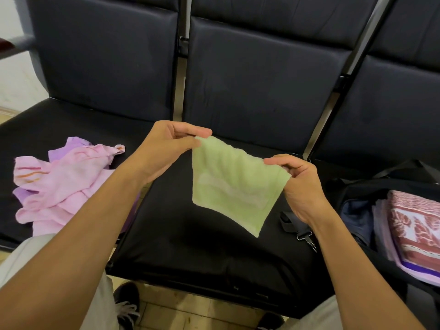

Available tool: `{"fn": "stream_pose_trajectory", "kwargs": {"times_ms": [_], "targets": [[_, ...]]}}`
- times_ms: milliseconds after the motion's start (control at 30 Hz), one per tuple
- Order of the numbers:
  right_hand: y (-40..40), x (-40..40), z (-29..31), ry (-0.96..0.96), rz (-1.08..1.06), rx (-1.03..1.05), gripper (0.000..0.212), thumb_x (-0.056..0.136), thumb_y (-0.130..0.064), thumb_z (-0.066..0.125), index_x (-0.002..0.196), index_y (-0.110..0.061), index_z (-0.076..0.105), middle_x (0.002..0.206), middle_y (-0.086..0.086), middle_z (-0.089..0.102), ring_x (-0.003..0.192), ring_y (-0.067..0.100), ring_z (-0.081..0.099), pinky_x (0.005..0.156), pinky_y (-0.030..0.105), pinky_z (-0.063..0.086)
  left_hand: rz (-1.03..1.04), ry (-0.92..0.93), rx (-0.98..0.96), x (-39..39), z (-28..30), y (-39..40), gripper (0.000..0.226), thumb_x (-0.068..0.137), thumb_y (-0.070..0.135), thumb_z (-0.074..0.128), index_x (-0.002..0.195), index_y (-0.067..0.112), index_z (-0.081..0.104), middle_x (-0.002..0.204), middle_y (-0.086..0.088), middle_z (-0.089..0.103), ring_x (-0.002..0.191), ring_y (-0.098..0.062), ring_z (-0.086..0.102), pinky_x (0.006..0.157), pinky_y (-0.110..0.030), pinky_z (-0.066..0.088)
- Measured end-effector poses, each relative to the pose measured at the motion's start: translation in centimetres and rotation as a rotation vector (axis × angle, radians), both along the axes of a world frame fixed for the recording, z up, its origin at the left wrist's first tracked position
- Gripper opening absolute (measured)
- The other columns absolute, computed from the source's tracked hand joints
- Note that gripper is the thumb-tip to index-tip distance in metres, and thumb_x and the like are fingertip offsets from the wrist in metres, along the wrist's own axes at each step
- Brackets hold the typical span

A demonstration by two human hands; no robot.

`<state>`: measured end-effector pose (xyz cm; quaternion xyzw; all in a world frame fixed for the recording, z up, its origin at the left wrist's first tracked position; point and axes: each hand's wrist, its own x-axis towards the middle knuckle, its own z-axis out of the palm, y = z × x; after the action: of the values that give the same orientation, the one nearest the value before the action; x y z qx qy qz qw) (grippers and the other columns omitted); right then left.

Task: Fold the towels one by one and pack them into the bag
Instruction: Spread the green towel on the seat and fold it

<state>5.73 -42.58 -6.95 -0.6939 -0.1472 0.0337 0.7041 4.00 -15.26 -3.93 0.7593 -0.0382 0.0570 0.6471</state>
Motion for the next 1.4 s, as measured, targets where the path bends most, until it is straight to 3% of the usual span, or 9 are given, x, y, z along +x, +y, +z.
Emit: {"fn": "stream_pose_trajectory", "kwargs": {"times_ms": [233,367,500,667,833,1100,1200,1300,1400], "targets": [[-0.2,0.2,-0.9,-0.252,-0.123,-0.301,0.037,0.081,0.017,0.069,0.095,-0.017,0.075,0.098,0.007,0.07,0.091,0.02,0.069,0.079,0.034,0.06,0.002,-0.154,0.374,0.3,-0.7,-0.1,0.03,0.088,-0.003,0.064,0.107,0.02,0.069,0.11,0.009,0.069,0.106,-0.004,0.064,0.093,-0.021,0.052],[0.2,0.2,-1.3,-0.342,-0.139,-0.415,0.053,0.078,0.015,0.072,0.099,-0.034,0.071,0.094,-0.002,0.067,0.086,0.019,0.064,0.077,0.031,0.057,0.102,-0.237,0.644,0.2,-1.5,-0.5,0.038,0.092,-0.004,0.057,0.12,0.021,0.065,0.114,0.012,0.061,0.11,-0.001,0.051,0.092,-0.004,0.035],[0.2,0.2,-1.3,-0.248,-0.063,-0.406,0.046,0.077,0.009,0.077,0.092,-0.034,0.074,0.092,-0.007,0.071,0.091,0.015,0.068,0.081,0.036,0.059,0.131,-0.325,0.806,0.5,-1.7,-0.7,0.035,0.092,-0.009,0.051,0.119,0.007,0.066,0.116,-0.009,0.064,0.113,-0.024,0.052,0.095,-0.024,0.035],[0.4,-0.3,-0.8,-0.193,-0.018,-0.361,0.033,0.079,0.009,0.074,0.086,-0.023,0.073,0.087,-0.001,0.071,0.083,0.023,0.069,0.075,0.044,0.059,0.161,-0.423,0.949,0.4,-1.8,-0.4,0.036,0.084,-0.013,0.055,0.108,0.009,0.068,0.103,-0.008,0.065,0.097,-0.029,0.05,0.084,-0.037,0.037],[0.6,-0.5,-0.9,-0.166,0.028,-0.276,0.028,0.078,0.014,0.072,0.081,-0.012,0.062,0.081,0.015,0.063,0.077,0.04,0.06,0.068,0.052,0.054,0.174,-0.397,0.955,0.3,-1.5,-0.5,0.034,0.086,-0.009,0.053,0.11,0.01,0.067,0.107,-0.007,0.064,0.101,-0.028,0.05,0.087,-0.039,0.039],[0.9,-0.7,-0.2,0.0,0.043,-0.209,0.033,0.089,0.013,0.06,0.09,-0.019,0.062,0.092,0.002,0.07,0.089,0.019,0.069,0.07,0.037,0.055,0.146,-0.369,0.972,0.4,-1.9,-0.6,0.029,0.09,-0.004,0.051,0.111,0.012,0.062,0.106,-0.003,0.058,0.098,-0.02,0.048,0.087,-0.037,0.044],[1.1,-1.2,0.1,0.172,0.153,-0.027,0.026,0.093,-0.013,0.065,0.118,-0.02,0.068,0.116,0.007,0.071,0.108,0.028,0.068,0.083,0.043,0.056,0.188,-0.306,0.801,0.5,-1.7,-1.1,0.018,0.096,0.008,0.049,0.11,0.015,0.058,0.106,0.007,0.049,0.1,-0.012,0.046,0.088,-0.029,0.041],[1.3,-1.7,0.7,0.362,0.278,0.079,0.045,0.073,-0.057,0.072,0.111,-0.033,0.075,0.12,0.002,0.071,0.112,0.023,0.067,0.087,0.037,0.057,0.161,-0.174,0.552,0.2,-1.3,-1.7,0.01,0.101,0.016,0.046,0.107,0.022,0.051,0.101,0.01,0.048,0.091,-0.003,0.051,0.077,-0.011,0.039],[1.4,-2.0,1.3,0.491,0.213,0.167,0.038,0.083,-0.053,0.054,0.103,-0.033,0.079,0.117,0.001,0.073,0.108,0.02,0.069,0.08,0.031,0.059,0.11,-0.088,0.336,0.0,-1.0,-2.2,0.01,0.103,0.026,0.042,0.105,0.023,0.052,0.094,0.011,0.057,0.076,0.007,0.053,0.063,-0.005,0.04]]}}
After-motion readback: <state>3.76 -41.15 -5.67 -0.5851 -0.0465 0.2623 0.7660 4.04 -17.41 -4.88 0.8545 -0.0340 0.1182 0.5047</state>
